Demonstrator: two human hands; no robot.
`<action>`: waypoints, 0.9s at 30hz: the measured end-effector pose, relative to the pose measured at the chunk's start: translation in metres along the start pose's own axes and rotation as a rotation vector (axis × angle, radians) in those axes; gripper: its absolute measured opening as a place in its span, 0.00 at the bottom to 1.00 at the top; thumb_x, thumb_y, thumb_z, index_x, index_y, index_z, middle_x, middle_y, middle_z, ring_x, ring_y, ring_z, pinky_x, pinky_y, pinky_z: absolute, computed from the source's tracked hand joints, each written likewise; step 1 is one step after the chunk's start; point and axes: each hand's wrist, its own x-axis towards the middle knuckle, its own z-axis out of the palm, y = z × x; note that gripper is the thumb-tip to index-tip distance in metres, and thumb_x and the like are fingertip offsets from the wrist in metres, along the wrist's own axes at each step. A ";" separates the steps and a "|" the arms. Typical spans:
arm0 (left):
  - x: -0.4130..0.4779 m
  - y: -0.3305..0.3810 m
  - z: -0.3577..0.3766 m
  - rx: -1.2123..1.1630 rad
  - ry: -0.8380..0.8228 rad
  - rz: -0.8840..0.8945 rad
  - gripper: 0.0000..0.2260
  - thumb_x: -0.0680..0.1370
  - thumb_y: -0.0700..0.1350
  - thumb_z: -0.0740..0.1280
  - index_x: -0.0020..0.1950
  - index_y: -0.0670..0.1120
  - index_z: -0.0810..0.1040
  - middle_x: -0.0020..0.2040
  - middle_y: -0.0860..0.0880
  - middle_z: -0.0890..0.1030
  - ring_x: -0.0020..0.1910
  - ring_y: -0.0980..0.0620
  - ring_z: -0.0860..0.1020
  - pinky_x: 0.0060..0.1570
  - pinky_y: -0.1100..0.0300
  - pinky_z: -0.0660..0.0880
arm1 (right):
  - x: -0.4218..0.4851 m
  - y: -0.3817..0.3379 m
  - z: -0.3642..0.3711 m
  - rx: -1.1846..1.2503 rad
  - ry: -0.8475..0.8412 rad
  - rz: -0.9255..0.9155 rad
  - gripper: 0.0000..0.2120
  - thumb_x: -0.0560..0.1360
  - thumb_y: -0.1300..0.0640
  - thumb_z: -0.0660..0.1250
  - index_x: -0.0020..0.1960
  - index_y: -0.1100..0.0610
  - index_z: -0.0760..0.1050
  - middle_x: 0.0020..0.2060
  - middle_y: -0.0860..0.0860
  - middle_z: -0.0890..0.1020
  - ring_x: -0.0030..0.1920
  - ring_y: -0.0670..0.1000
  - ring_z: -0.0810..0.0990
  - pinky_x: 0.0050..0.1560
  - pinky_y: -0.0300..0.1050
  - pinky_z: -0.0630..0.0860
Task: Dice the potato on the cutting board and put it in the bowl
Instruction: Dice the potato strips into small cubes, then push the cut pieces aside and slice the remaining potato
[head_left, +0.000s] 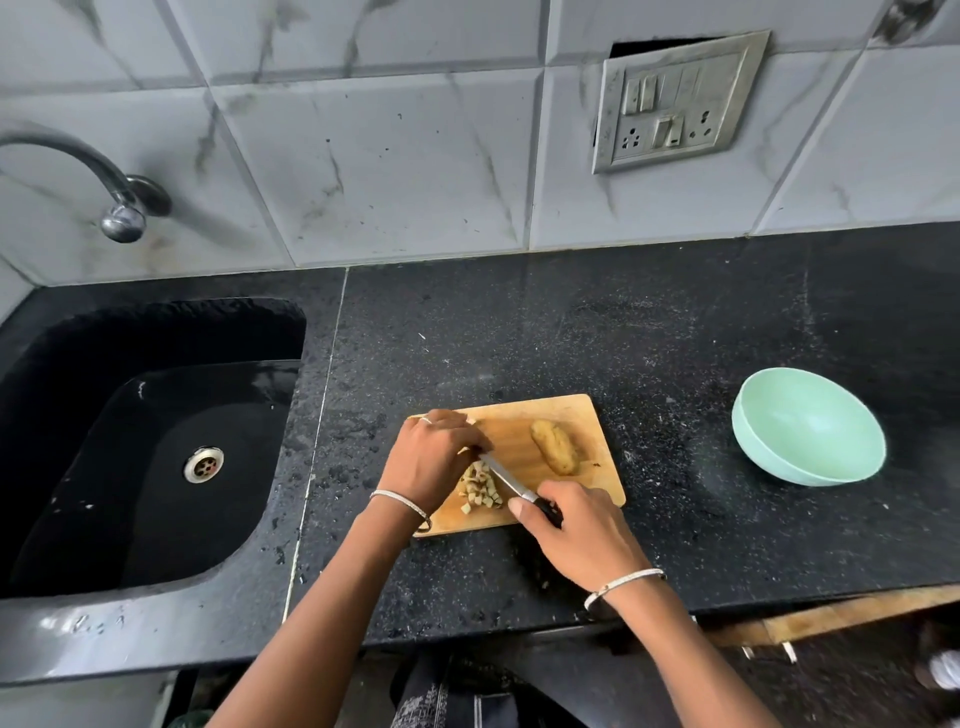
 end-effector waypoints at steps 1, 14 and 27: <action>0.002 -0.002 -0.001 0.021 -0.003 -0.025 0.05 0.73 0.45 0.70 0.47 0.54 0.84 0.46 0.53 0.85 0.50 0.49 0.82 0.47 0.54 0.77 | 0.001 0.004 -0.006 0.010 -0.032 -0.002 0.23 0.76 0.36 0.62 0.35 0.55 0.70 0.26 0.49 0.73 0.30 0.51 0.72 0.31 0.48 0.64; -0.001 -0.003 -0.012 -0.400 0.180 -0.382 0.06 0.78 0.47 0.68 0.53 0.51 0.83 0.43 0.56 0.85 0.45 0.58 0.83 0.47 0.59 0.80 | 0.001 0.053 -0.041 0.403 0.053 0.259 0.16 0.81 0.45 0.60 0.43 0.53 0.80 0.28 0.50 0.80 0.26 0.48 0.77 0.29 0.45 0.75; 0.006 0.021 -0.022 -0.489 0.153 -0.544 0.08 0.76 0.41 0.70 0.50 0.52 0.83 0.42 0.58 0.83 0.39 0.63 0.81 0.38 0.70 0.75 | 0.002 0.056 -0.004 -0.158 0.086 0.366 0.15 0.82 0.48 0.53 0.54 0.56 0.74 0.50 0.59 0.81 0.52 0.63 0.79 0.46 0.51 0.71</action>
